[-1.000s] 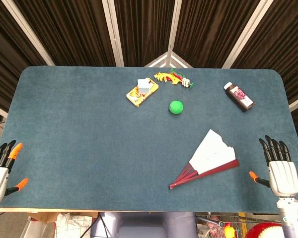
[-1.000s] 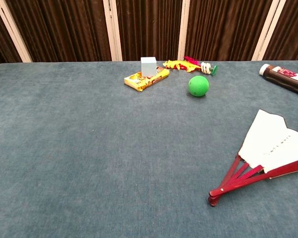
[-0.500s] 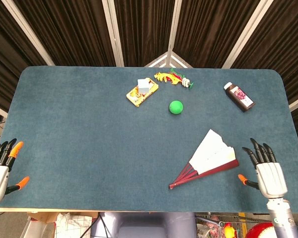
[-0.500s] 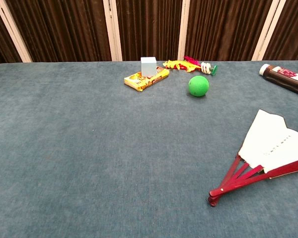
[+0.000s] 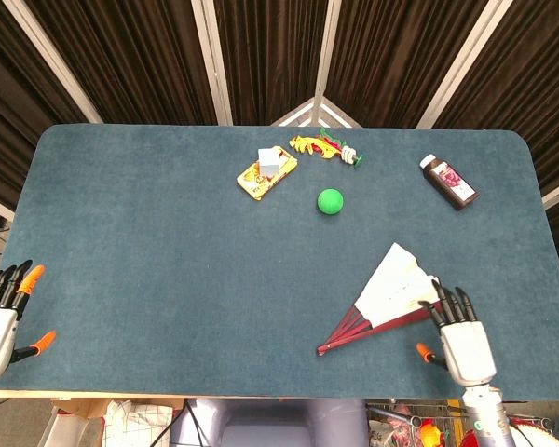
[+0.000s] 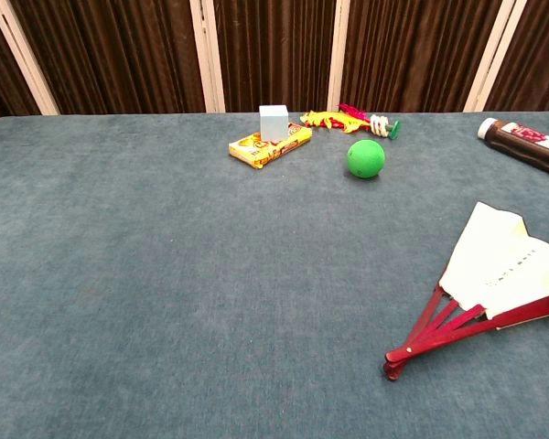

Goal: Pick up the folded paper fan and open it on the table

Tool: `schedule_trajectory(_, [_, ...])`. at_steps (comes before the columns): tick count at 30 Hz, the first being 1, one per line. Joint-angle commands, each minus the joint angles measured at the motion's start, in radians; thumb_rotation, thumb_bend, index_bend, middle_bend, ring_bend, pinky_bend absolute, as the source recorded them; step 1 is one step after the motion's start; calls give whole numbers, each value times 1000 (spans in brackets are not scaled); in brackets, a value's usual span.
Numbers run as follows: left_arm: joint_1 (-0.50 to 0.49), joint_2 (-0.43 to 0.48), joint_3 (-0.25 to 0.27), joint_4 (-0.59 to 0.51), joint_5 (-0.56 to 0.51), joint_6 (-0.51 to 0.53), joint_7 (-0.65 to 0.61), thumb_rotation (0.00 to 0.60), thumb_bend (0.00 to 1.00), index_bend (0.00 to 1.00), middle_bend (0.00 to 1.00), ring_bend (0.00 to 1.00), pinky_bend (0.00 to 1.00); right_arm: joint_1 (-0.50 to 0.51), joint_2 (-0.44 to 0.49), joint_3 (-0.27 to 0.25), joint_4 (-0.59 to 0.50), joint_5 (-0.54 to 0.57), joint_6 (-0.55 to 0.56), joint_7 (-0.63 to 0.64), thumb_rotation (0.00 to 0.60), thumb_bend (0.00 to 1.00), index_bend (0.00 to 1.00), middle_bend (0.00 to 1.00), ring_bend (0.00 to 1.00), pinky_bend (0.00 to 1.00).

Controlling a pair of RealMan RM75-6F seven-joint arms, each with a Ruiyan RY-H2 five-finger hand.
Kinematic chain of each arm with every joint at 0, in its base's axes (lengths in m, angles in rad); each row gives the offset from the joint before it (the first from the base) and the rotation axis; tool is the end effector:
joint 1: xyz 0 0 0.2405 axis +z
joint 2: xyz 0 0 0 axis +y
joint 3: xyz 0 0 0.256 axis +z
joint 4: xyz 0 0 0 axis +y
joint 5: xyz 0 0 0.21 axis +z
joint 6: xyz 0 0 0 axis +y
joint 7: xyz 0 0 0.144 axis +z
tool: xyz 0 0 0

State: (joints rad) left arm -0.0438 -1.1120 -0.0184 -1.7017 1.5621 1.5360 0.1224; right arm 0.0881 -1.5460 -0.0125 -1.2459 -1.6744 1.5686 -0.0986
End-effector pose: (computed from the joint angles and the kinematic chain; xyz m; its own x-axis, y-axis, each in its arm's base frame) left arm -0.2920 0.1607 0.1531 0.4353 -0.0019 0.9003 0.8997 -0.0352 -0.4351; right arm -0.3004 -0.1678 0.0424 0.4318 0.0347 0.9013 -0.8832 -0.1867 0.4303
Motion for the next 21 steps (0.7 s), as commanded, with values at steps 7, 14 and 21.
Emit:
schedule_trajectory(7, [-3,-3,1,-3,-10,-13,15,600,131,31,0,0,0,1,-68,-24,93,-35,5,-8,600,150,378,54,138,101])
schedule_trajectory(14, [-3,-6,3,-7,-11,-12,29,600,131,31,0,0,0,18,-119,-30,168,-56,-5,-12,600,186,426,54,138,101])
schedule_trajectory(21, [-5,-8,0,-6,-19,-15,32,600,131,31,0,0,0,42,-141,-26,199,-47,-48,-16,600,222,453,53,140,101])
